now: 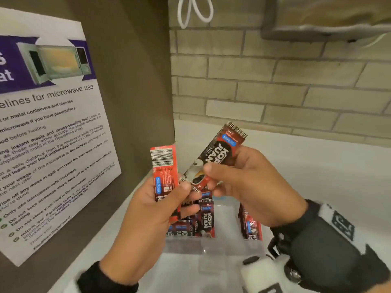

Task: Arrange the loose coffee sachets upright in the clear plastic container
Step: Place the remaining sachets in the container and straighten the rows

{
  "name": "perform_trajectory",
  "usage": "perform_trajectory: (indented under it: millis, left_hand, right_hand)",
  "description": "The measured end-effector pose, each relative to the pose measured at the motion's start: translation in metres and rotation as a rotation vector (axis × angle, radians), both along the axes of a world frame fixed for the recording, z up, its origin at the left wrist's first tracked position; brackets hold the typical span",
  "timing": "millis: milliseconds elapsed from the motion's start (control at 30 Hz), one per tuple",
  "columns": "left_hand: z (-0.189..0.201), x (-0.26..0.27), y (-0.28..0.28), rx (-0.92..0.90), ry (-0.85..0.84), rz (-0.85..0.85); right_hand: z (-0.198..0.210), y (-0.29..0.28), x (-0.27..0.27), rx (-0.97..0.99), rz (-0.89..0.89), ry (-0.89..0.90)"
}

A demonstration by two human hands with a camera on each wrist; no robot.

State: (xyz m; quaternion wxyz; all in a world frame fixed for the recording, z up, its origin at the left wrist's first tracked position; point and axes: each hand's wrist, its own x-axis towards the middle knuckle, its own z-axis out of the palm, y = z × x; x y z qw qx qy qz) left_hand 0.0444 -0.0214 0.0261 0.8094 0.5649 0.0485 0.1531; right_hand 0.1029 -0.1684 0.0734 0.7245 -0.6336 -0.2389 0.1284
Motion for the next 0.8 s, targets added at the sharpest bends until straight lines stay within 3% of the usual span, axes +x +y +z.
perform_trajectory:
  millis: [167,300,367,533,800]
  left_hand:
    - [-0.002,-0.005,0.02,0.039,-0.046,0.065]
    - [-0.006,-0.01,0.046,-0.004,-0.069,0.148]
    - [-0.013,-0.01,0.056,-0.039,-0.055,0.188]
    - [-0.031,-0.01,0.063,-0.03,0.057,0.221]
    - [-0.055,-0.008,0.065,-0.026,0.287,0.096]
  right_hand:
    - [-0.011,-0.026,0.027,-0.205,-0.194,-0.067]
    - [-0.051,-0.038,0.04,-0.69,-0.054,-0.065]
    - [-0.073,-0.035,0.039,-0.844,0.026,-0.026]
    - [-0.092,-0.026,0.045,-0.963,0.132,0.045]
    - [-0.101,-0.01,0.049,-0.979,0.192,0.076]
